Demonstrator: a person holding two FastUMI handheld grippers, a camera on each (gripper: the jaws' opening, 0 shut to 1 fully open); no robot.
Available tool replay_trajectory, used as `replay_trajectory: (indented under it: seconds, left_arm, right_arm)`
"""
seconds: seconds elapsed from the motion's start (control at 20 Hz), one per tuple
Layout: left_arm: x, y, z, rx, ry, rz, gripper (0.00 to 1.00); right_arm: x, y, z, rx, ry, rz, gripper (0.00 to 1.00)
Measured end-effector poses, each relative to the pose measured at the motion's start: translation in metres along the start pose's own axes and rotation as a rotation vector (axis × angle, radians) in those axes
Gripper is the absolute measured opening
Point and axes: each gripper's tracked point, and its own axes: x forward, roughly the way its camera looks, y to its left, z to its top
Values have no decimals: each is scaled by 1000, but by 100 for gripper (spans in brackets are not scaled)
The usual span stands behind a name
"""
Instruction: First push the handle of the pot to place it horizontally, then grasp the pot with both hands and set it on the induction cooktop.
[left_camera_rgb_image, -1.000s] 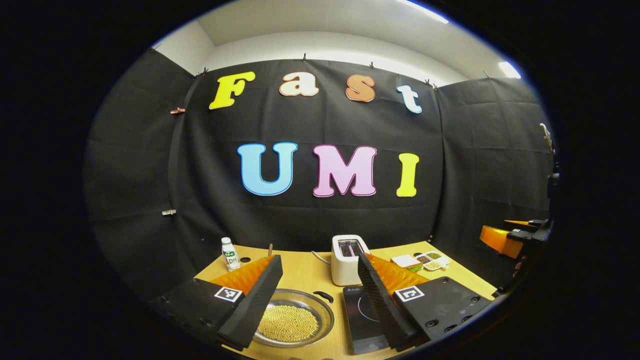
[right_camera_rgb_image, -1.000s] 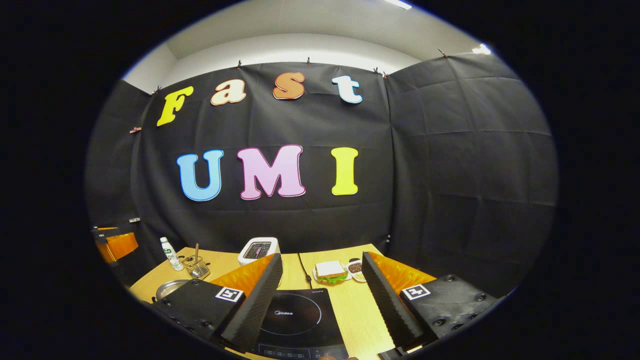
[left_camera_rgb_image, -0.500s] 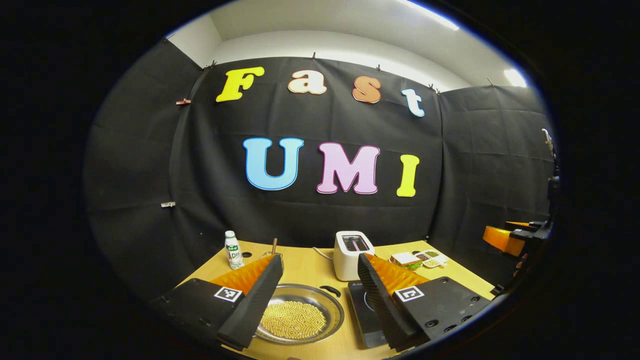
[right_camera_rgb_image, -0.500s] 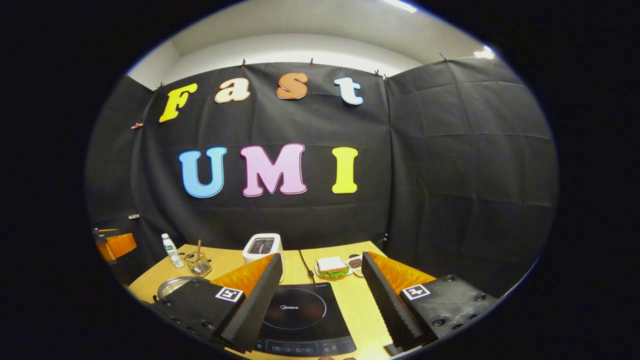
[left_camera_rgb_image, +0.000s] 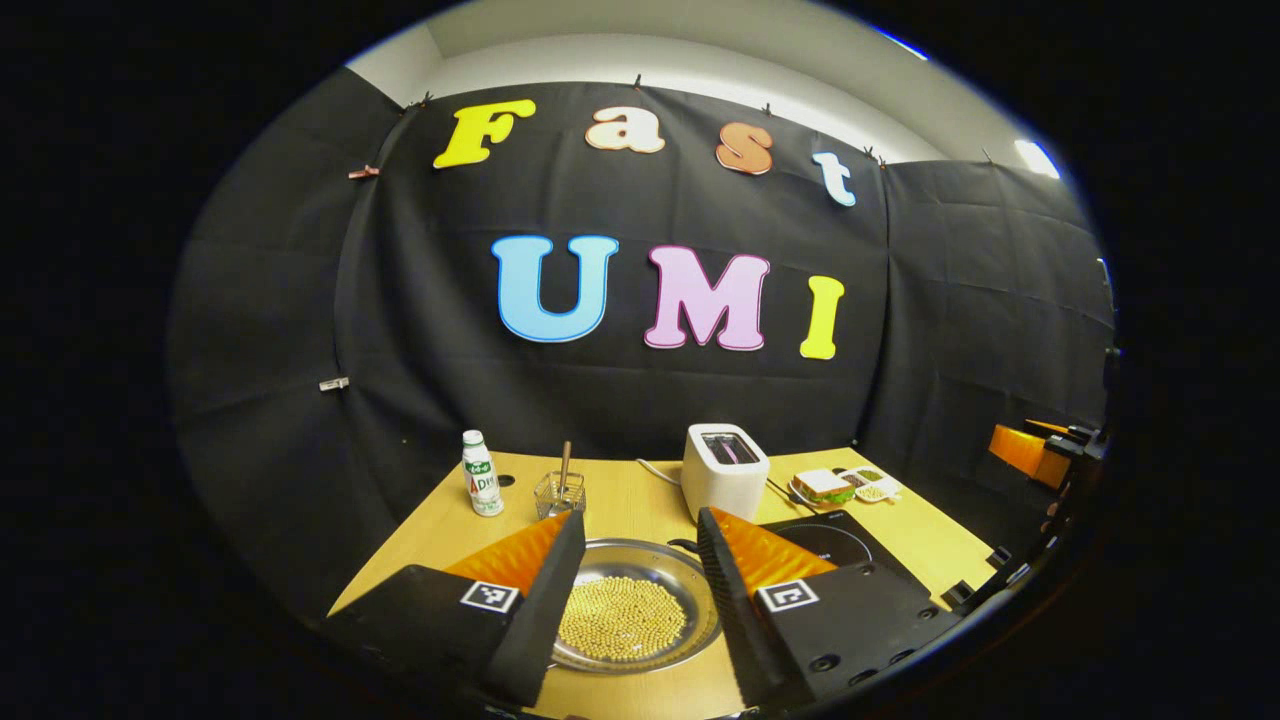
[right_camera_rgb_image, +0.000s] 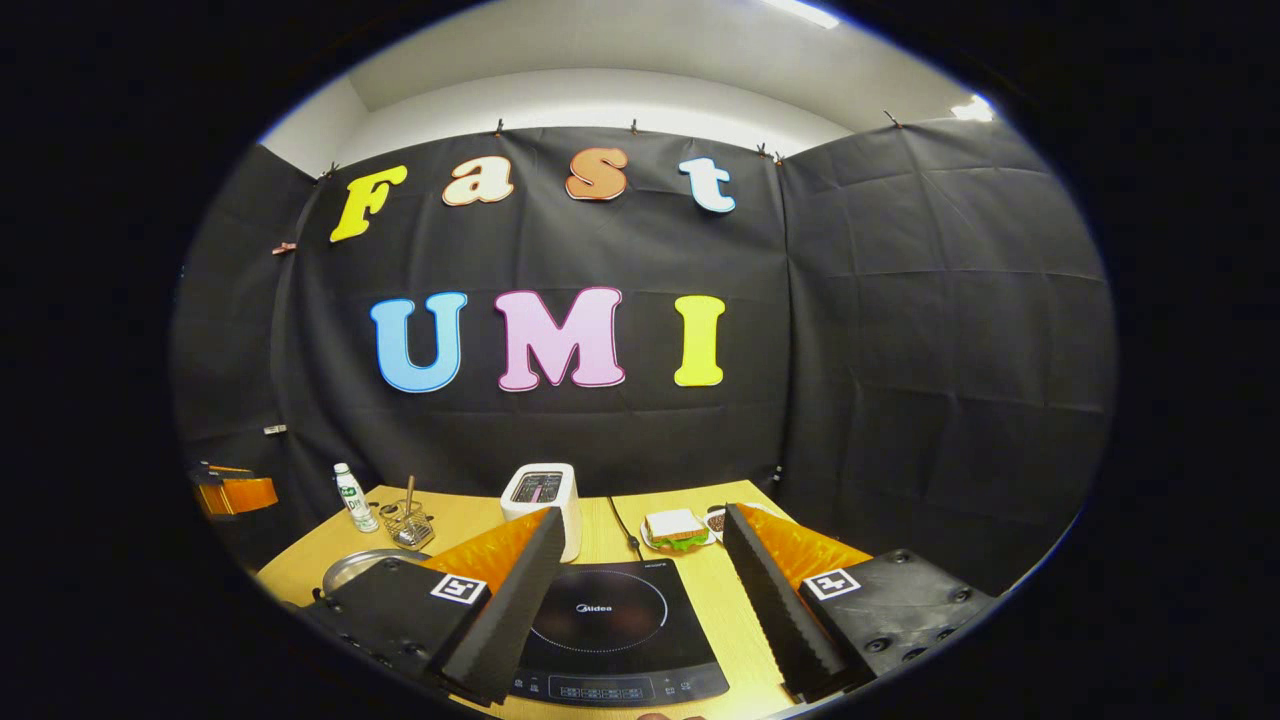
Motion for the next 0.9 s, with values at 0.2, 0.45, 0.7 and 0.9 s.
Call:
replay_trajectory:
  seconds: [0.2,0.45,0.7,0.9]
  left_arm:
    - [3,10,-34,-39,100,-30,54]
    - [4,20,-67,-61,178,-65,30]
    - [10,30,-87,-22,234,-91,7]
    - [10,37,-116,-39,330,-122,5]
  right_arm:
    - [-7,2,-14,-50,41,-2,99]
    - [-2,15,-24,-23,85,-9,99]
    - [3,24,-36,-21,109,-5,99]
    - [4,23,-40,-2,118,-19,99]
